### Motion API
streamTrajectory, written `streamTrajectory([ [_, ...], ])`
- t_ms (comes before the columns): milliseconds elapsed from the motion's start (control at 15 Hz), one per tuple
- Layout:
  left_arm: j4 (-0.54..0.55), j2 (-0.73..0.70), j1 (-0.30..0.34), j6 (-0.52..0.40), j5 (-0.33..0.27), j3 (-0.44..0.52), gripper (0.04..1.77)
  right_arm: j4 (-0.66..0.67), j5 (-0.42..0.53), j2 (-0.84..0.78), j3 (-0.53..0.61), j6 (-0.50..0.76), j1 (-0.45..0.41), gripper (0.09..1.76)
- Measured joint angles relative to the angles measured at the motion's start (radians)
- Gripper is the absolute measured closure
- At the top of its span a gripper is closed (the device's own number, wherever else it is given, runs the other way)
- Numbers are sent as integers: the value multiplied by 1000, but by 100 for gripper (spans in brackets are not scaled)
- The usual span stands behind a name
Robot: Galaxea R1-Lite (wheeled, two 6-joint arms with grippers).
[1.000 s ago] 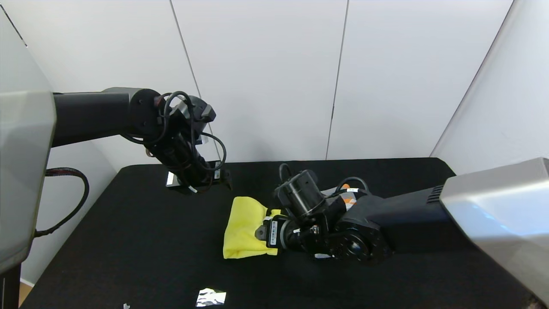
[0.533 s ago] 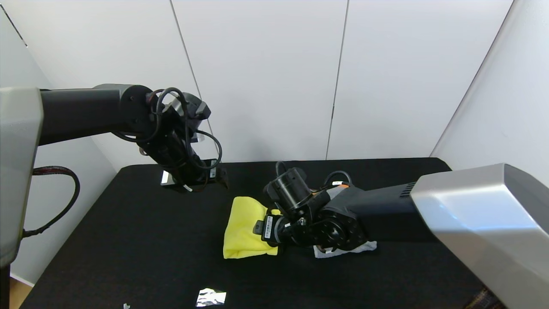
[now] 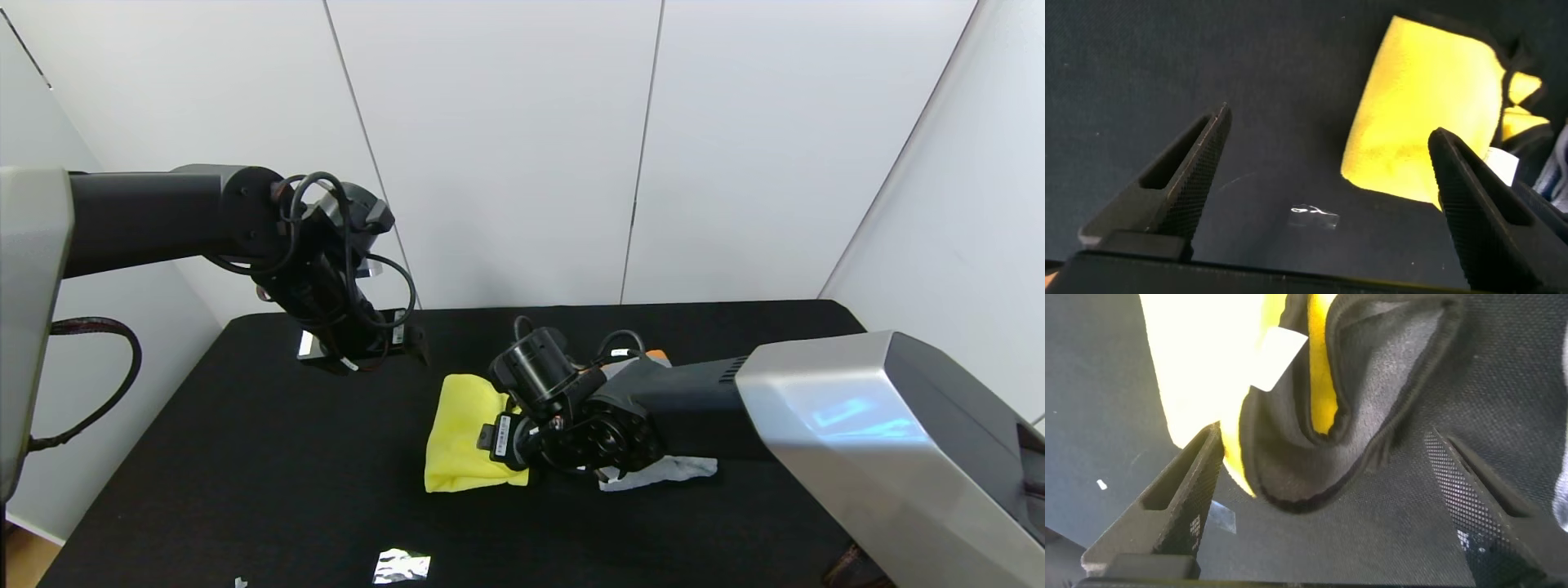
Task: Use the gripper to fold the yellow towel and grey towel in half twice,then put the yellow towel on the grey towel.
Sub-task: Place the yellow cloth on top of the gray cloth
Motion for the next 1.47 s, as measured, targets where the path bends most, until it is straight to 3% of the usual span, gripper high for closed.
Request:
streamTrajectory([
  [400,-5,-4,1,-2,-3,14,10,65,0,69,-118,0,3,14],
  [1000,-10,-15,1,-2,-9,38,9,67,-63,117,-160,-1,26,14],
  [1200,-11,-19,5,-2,-11,45,9,67,-67,121,-160,-1,31,63],
  [1467,-11,-23,6,-2,-11,51,9,67,-71,120,-160,-2,33,108],
])
